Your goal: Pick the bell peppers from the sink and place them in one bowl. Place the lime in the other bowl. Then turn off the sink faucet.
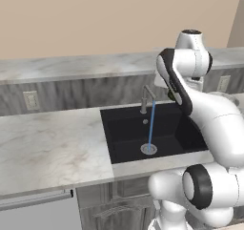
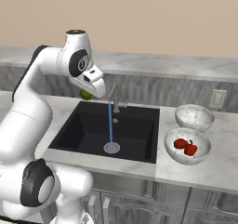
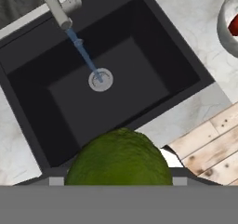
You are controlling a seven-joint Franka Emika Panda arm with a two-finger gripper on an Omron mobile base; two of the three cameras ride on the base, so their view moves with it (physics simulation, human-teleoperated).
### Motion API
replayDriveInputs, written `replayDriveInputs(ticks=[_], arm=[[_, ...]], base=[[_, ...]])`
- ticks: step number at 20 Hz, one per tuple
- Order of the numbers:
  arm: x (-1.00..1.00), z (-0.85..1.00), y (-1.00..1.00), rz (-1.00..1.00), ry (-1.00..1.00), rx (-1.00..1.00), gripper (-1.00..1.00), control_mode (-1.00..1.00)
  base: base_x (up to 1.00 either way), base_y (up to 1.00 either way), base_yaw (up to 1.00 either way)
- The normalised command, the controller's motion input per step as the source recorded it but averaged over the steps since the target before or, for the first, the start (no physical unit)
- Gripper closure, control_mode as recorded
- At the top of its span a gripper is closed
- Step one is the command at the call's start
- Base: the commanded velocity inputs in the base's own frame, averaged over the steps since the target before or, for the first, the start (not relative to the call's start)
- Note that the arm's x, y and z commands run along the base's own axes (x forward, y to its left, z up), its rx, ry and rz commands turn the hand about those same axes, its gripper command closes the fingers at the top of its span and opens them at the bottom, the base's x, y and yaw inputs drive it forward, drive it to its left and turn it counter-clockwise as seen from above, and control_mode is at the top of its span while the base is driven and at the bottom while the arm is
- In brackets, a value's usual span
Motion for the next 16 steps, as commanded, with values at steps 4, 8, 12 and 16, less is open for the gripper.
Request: replayDriveInputs(ticks=[4,8,12,16], arm=[[0.0,0.0,-0.61,0.0,0.0,0.0,1.0,-1.0],[0.0,0.0,-0.62,0.0,0.0,0.0,1.0,-1.0],[0.0,0.0,-0.6,0.0,0.0,0.0,1.0,-1.0],[0.06,-0.02,-0.51,0.0,0.0,0.0,1.0,-1.0]], base=[[0.0,0.0,0.0],[0.0,0.0,0.0],[0.0,0.0,0.0],[0.0,0.0,0.0]])
